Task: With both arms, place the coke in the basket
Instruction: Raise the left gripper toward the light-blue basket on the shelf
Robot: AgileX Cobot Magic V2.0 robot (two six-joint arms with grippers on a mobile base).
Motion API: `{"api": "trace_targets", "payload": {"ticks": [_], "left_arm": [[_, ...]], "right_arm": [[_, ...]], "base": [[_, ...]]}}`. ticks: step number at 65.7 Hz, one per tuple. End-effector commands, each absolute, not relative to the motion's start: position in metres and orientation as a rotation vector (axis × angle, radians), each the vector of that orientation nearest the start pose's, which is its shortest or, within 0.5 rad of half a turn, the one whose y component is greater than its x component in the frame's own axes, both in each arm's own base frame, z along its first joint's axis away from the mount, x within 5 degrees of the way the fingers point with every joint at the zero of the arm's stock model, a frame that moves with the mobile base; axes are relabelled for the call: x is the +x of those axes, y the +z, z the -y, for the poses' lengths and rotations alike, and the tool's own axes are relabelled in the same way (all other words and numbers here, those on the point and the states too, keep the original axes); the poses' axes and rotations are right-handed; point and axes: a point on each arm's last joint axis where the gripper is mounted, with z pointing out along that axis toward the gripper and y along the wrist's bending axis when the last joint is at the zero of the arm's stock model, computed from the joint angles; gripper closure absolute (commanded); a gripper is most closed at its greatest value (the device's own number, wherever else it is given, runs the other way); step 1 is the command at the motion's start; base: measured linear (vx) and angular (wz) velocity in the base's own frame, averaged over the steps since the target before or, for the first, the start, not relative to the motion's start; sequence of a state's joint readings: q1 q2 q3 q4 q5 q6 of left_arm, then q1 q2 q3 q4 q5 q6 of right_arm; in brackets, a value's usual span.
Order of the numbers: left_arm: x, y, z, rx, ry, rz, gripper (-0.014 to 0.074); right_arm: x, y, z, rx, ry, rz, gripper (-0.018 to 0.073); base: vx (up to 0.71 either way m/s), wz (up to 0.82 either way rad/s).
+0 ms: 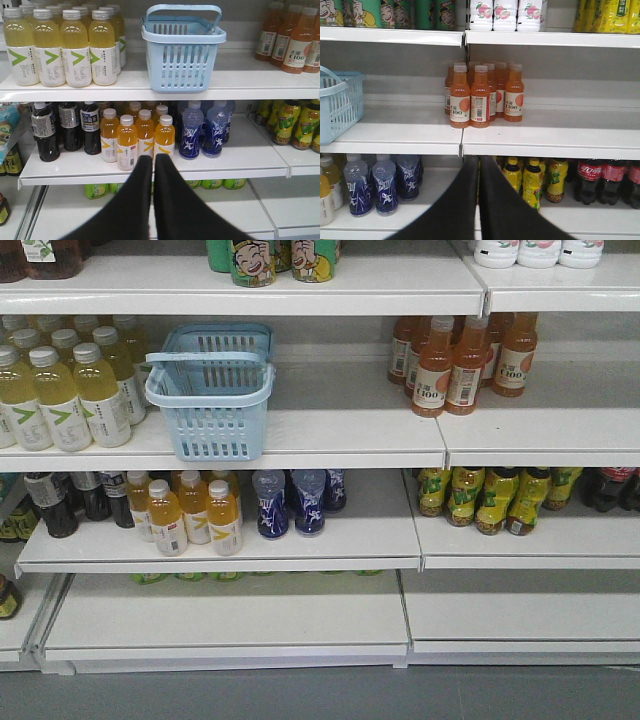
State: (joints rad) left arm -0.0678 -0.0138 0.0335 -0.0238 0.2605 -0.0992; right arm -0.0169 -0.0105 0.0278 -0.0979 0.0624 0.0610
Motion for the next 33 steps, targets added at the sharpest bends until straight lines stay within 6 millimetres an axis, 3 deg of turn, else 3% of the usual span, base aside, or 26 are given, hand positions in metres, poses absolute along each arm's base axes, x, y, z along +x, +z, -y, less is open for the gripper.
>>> {"api": "trace_targets", "payload": {"ticks": [1,33], "left_arm": [[0.0539,0.1963,0.004,-0.04,-0.146,-1.655,0.0602],[0.0539,0.1963,0.004,-0.04,-0.146,-1.655,0.0602]], "right_arm": [[0.0559,0.2029,0.001,-0.026,-0.058,-1.491,0.0564],[0.0559,0.2029,0.001,-0.026,-0.058,-1.491,0.0564]], "base": [[0.17,0.03],[0.13,0.02]]}}
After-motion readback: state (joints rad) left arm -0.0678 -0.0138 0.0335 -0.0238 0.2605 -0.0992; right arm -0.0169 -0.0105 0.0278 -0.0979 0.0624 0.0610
